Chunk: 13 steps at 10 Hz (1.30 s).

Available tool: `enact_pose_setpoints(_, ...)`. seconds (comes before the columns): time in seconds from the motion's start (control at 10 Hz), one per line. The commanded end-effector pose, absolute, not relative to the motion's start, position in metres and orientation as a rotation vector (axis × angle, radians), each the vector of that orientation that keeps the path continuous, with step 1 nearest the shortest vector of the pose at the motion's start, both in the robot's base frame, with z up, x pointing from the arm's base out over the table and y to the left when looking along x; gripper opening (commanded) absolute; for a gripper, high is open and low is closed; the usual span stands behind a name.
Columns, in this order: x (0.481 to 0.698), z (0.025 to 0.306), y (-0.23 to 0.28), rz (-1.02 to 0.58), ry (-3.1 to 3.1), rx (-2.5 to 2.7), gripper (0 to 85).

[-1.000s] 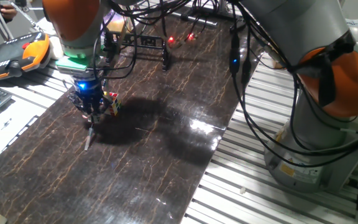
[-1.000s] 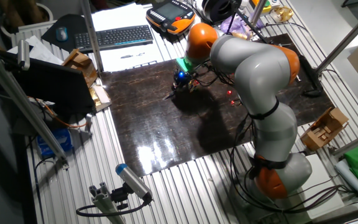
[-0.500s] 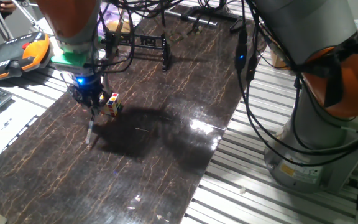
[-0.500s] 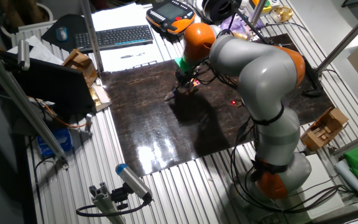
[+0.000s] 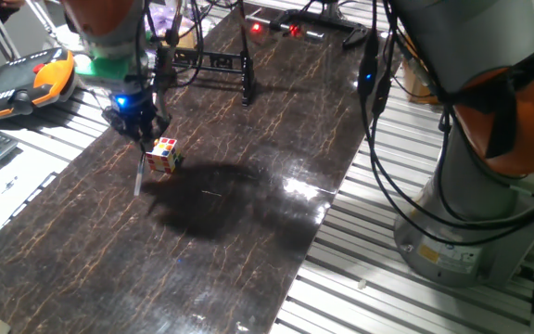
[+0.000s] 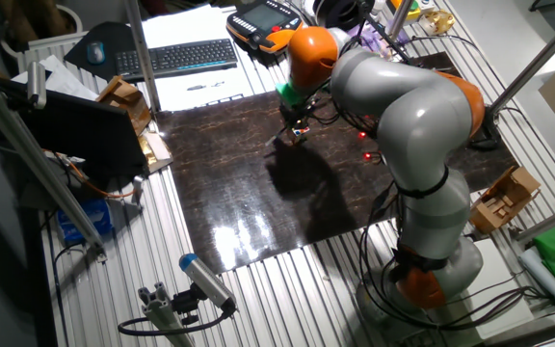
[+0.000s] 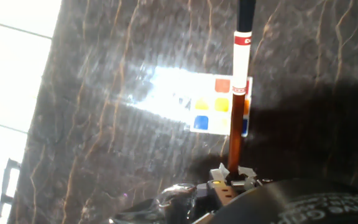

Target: Place the brush on the pen rack

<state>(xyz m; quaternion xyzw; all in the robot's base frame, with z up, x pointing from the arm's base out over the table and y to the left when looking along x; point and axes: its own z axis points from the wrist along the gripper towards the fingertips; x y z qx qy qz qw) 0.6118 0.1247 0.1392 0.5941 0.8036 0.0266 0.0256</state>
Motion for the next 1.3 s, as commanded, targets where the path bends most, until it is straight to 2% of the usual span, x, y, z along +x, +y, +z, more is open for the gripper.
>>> enact_pose_setpoints(0.0, 0.611, 0.142, 0.123, 0.069, 2.48, 1.832, 1.0)
enact_pose_setpoints(0.4, 0.606, 0.155, 0.11, 0.06, 2.516, 1.788, 1.0)
enact_pose_setpoints(0.8, 0.606, 0.155, 0.11, 0.013, 2.606, 1.657, 1.0)
enact_pose_setpoints(1.2, 0.606, 0.155, 0.11, 0.023, 2.454, 1.801, 1.0)
